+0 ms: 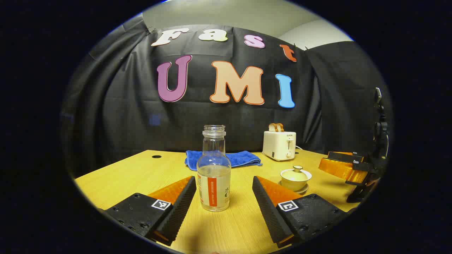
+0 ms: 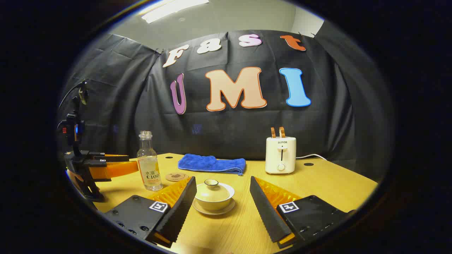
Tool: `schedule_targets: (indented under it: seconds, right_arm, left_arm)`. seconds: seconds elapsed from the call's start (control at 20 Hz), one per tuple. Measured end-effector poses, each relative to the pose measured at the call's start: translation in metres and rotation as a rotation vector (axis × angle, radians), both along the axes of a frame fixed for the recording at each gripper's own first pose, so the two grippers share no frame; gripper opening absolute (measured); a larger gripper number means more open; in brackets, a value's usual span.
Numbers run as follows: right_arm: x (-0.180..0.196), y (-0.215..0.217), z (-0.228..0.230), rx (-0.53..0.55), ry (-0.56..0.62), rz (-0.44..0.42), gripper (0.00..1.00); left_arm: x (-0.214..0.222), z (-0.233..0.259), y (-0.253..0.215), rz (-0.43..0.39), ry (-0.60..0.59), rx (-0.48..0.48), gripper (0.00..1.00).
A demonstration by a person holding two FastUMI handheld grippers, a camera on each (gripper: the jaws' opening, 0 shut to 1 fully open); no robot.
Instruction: Open the teacup lid with one hand, grasp the water bottle and pour water into the teacup with the other hand; after pouring, place the water bottle on the coaster and then close the teacup lid.
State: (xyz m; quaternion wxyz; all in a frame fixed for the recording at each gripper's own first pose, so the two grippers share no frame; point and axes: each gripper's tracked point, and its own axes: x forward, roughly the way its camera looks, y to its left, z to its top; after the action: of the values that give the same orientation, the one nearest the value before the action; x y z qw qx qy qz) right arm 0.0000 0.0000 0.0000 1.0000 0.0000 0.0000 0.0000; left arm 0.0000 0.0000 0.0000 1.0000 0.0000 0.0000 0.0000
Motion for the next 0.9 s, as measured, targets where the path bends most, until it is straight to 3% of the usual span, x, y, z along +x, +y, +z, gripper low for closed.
schedule_targets:
  seconds: [0.05, 0.2, 0.4, 0.45, 0.55, 0.65, 0.7, 0.8, 0.85, 0.9]
  right_arm:
    - [0.001, 0.001, -0.002, 0.000, 0.007, 0.005, 0.93]
    - [0.003, 0.000, -0.002, -0.001, 0.011, 0.007, 1.00]
    - [0.000, 0.001, -0.004, -0.001, 0.011, 0.004, 1.00]
    - [0.001, 0.001, -0.004, 0.000, 0.012, 0.003, 0.93]
    - [0.000, 0.000, -0.004, 0.000, 0.013, 0.000, 0.97]
    - [0.000, 0.001, -0.003, 0.000, 0.013, 0.000, 0.93]
    - [0.000, 0.001, -0.004, 0.000, 0.013, 0.000, 1.00]
    - [0.000, 0.003, -0.004, 0.002, 0.013, 0.006, 0.93]
    - [0.001, 0.004, -0.004, 0.002, 0.013, 0.017, 0.97]
    - [0.000, 0.006, -0.004, 0.003, 0.013, 0.025, 0.93]
  left_arm:
    - [0.000, -0.001, 0.003, 0.007, 0.004, -0.001, 0.94]
    - [-0.001, -0.003, 0.010, 0.024, 0.005, 0.002, 0.94]
    - [-0.003, -0.002, 0.013, 0.037, -0.010, 0.006, 0.94]
    - [-0.004, -0.002, 0.012, 0.037, -0.011, 0.009, 0.94]
    - [-0.005, -0.003, 0.013, 0.039, -0.012, 0.025, 0.94]
    - [-0.005, -0.003, 0.015, 0.042, -0.015, 0.046, 0.94]
    - [-0.004, -0.003, 0.016, 0.042, -0.015, 0.041, 0.94]
    - [-0.005, -0.004, 0.016, 0.035, -0.012, 0.045, 0.94]
    - [-0.005, -0.002, 0.015, 0.034, -0.016, 0.044, 0.94]
    - [-0.003, -0.002, 0.017, 0.035, -0.015, 0.044, 0.94]
